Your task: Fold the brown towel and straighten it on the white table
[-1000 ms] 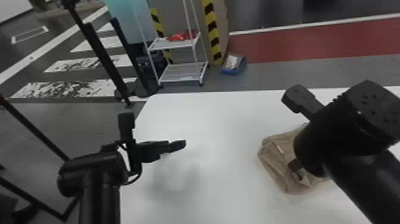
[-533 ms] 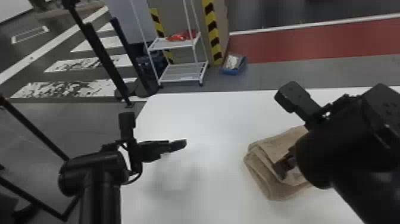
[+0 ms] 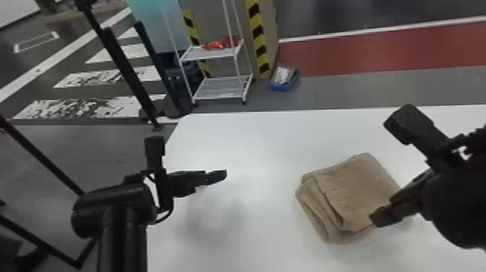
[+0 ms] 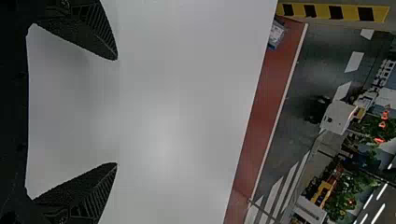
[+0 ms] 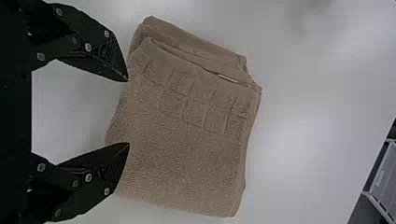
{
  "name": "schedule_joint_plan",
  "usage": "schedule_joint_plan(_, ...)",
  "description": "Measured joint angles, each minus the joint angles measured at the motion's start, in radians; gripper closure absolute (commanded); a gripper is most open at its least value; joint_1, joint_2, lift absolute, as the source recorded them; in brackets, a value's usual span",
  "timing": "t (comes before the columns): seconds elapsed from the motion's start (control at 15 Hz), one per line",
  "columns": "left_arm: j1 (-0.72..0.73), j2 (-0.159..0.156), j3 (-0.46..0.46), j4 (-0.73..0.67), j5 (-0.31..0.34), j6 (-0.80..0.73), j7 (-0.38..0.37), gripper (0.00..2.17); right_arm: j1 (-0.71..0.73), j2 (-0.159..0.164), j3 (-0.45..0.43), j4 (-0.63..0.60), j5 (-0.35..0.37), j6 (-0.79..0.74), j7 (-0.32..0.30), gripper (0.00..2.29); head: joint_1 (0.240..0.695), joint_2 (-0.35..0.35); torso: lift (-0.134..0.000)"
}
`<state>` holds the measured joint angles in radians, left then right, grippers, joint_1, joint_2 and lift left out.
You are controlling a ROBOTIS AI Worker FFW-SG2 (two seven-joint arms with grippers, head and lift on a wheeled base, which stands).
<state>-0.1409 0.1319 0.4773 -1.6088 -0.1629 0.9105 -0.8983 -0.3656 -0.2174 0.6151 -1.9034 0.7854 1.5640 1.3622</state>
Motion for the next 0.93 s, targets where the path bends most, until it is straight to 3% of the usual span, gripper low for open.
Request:
schedule_joint_plan(0.07,0.000,0.000,0.000,0.001,-0.001,0.000,0.001,0.07,0.014,-0.042,-0.013,-0.029,-0.045,0.000,0.000,1.95,0.695,0.325,-0.124)
schedule_joint_plan(0.13,0.000,0.000,0.000,0.002,-0.003,0.000,0.002,0.07,0.032,-0.066,-0.030,-0.052,-0.068,0.000,0.000,2.08,0.695,0.318,-0.124)
schedule_joint_plan(0.27,-0.005,0.000,-0.001,0.009,-0.004,0.000,0.003,0.07,0.055,-0.081,-0.056,-0.066,-0.079,0.000,0.000,2.08,0.695,0.305,-0.124)
schedule_joint_plan(0.47,-0.006,-0.001,-0.003,0.012,-0.006,-0.001,0.004,0.07,0.056,-0.075,-0.068,-0.064,-0.066,0.000,0.000,2.08,0.695,0.298,-0.124)
schedule_joint_plan(0.67,-0.005,-0.001,-0.003,0.012,-0.006,0.000,0.003,0.07,0.040,-0.004,-0.066,0.008,0.038,0.000,0.000,2.08,0.695,0.299,-0.124)
schedule_joint_plan(0.87,-0.003,-0.001,-0.002,0.011,-0.006,0.000,0.001,0.07,0.020,0.102,-0.098,0.130,0.181,0.000,0.000,2.08,0.695,0.292,-0.124)
schedule_joint_plan(0.93,-0.003,-0.001,-0.002,0.010,-0.006,0.000,0.001,0.07,0.011,0.124,-0.108,0.159,0.205,0.000,0.000,2.08,0.695,0.290,-0.124)
